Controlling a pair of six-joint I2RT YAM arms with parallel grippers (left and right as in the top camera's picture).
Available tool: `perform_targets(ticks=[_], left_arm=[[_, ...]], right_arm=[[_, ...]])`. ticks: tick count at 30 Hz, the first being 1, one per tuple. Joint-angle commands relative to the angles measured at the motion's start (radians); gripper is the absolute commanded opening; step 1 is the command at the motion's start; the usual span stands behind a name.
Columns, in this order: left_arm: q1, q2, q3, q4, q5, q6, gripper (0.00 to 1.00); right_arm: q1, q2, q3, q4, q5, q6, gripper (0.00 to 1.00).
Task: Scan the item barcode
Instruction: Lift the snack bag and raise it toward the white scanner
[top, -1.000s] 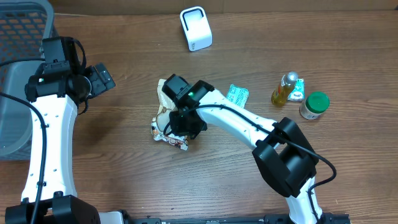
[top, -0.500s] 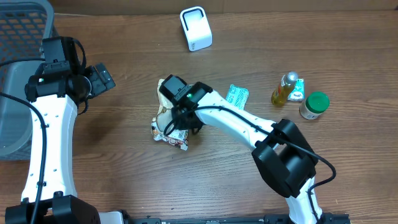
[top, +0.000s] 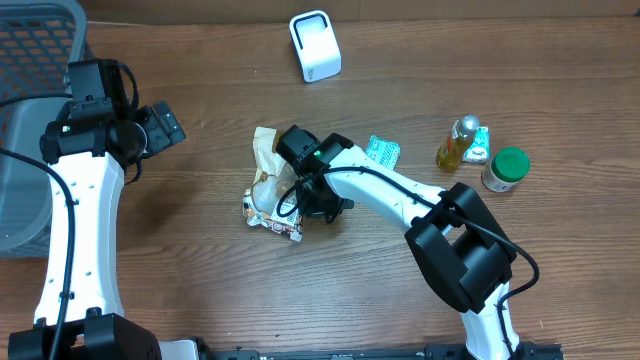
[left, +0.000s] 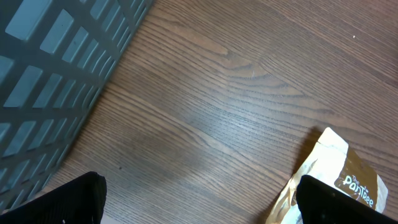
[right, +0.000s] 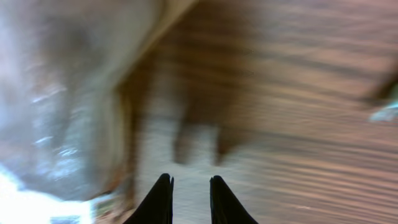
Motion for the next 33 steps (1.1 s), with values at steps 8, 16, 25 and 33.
perform_targets(ticks=[8,16,25,33], left_arm=[[0.002,-0.007,0.008,0.002,-0.002,0.013,1.00],[0.002,-0.007,0.008,0.002,-0.002,0.013,1.00],[0.002,-0.007,0.008,0.002,-0.002,0.013,1.00],[0.002,-0.007,0.008,0.002,-0.002,0.013,1.00]], right_arm=[[0.100,-0.014,-0.003,0.206,-0.253,0.001,0.25],[0.123,-0.014,-0.002,0.354,-0.167,0.001,0.36],[0.072,-0.022,-0.001,0.187,-0.187,0.001,0.27],[0.056,-0.021,-0.006,0.083,-0.078,-0.003,0.12]])
